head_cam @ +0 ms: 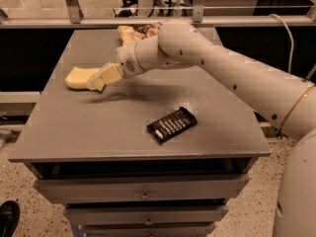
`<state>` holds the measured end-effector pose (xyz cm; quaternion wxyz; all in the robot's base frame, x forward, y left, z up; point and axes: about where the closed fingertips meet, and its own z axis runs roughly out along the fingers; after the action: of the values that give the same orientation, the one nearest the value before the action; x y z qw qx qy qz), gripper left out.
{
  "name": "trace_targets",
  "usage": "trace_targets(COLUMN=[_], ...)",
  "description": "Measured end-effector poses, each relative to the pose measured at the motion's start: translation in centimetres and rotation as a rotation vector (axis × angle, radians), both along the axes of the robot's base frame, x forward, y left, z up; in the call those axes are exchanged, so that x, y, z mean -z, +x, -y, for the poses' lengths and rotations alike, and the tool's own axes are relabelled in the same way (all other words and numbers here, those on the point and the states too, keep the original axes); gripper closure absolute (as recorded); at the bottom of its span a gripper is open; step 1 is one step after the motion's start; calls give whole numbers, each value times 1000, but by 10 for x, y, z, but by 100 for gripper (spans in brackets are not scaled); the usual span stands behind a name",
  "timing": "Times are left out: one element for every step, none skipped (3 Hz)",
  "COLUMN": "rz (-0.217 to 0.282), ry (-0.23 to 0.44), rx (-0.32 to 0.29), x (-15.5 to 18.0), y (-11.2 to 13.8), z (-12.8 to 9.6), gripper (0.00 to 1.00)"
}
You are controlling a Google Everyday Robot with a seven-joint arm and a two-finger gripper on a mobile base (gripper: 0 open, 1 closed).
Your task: Pick sponge
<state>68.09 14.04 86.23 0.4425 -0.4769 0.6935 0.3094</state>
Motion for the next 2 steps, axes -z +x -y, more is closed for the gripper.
trace_targets(rz=[-12,-19], ry=[14,14], rx=[-42,-75], x=[7,12], y=[-8,-17], z=[-21,-36], gripper=[0,0])
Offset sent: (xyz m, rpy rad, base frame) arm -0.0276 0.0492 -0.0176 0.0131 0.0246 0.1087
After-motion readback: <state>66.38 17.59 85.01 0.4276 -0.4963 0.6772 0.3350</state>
